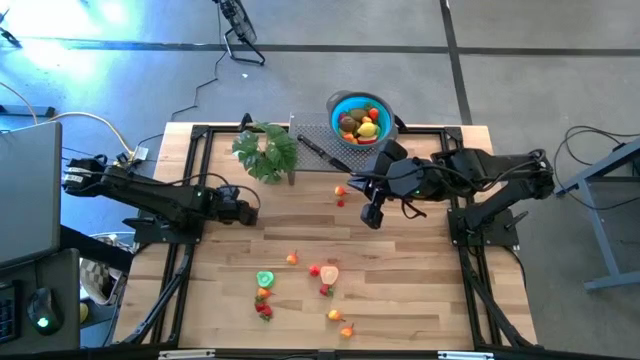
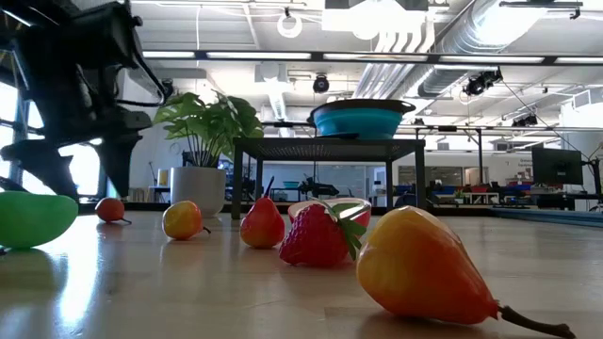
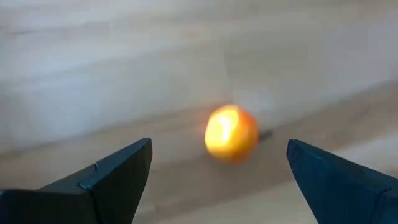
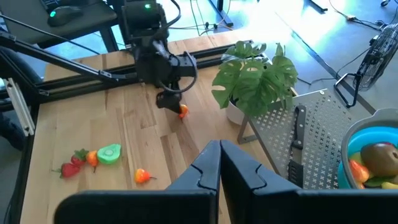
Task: Pick & Place Fruit
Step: Put the yellow pear in the blue bowl on the shelf
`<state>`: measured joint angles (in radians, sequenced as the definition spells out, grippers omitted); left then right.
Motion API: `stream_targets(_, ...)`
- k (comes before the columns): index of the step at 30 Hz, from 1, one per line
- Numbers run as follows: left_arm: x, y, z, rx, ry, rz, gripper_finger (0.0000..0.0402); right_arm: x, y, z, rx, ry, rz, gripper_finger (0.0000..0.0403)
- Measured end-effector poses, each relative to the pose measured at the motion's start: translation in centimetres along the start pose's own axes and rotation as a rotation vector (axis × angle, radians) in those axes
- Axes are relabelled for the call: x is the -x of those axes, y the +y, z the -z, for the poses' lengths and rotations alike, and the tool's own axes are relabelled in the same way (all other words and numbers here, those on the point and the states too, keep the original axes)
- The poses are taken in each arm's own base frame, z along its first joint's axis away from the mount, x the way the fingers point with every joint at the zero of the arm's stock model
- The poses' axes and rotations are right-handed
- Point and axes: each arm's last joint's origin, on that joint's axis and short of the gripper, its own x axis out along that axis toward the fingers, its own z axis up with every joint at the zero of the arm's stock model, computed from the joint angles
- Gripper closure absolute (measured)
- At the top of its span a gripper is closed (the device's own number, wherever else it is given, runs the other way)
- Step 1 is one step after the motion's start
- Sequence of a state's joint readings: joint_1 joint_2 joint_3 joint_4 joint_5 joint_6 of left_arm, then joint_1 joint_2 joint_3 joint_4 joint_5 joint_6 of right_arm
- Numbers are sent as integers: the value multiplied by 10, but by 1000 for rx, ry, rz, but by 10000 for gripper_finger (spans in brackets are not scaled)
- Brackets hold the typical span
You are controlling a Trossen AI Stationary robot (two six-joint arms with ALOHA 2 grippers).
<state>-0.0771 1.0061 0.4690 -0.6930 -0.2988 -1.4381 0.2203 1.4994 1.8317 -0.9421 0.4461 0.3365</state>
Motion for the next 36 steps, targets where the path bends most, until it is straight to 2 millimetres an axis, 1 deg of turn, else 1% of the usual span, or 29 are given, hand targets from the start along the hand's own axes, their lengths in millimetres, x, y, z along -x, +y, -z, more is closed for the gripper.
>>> stream_targets(6, -3, -4, -8, -4, -9, 33, 36, 0, 0, 0, 0, 0, 0, 400)
stream_targets(10, -8, -5, -6, 7, -3, 11, 36, 0, 0, 0, 0, 1, -1, 400)
stream_targets(17, -23, -9, -3, 32, 7, -55, 36, 0, 0, 0, 10, -2, -4, 400)
stream_targets(23, -29, -12, -2, 38, 1, -69, 38, 0, 0, 0, 22, -2, -4, 400)
stream_targets(27, -29, -11, -1, 58, 1, -77, 59, 0, 0, 0, 25, -2, -4, 400)
stream_targets(36, -30, -10, -1, 57, 3, -89, 145, 0, 0, 0, 26, -2, -4, 400)
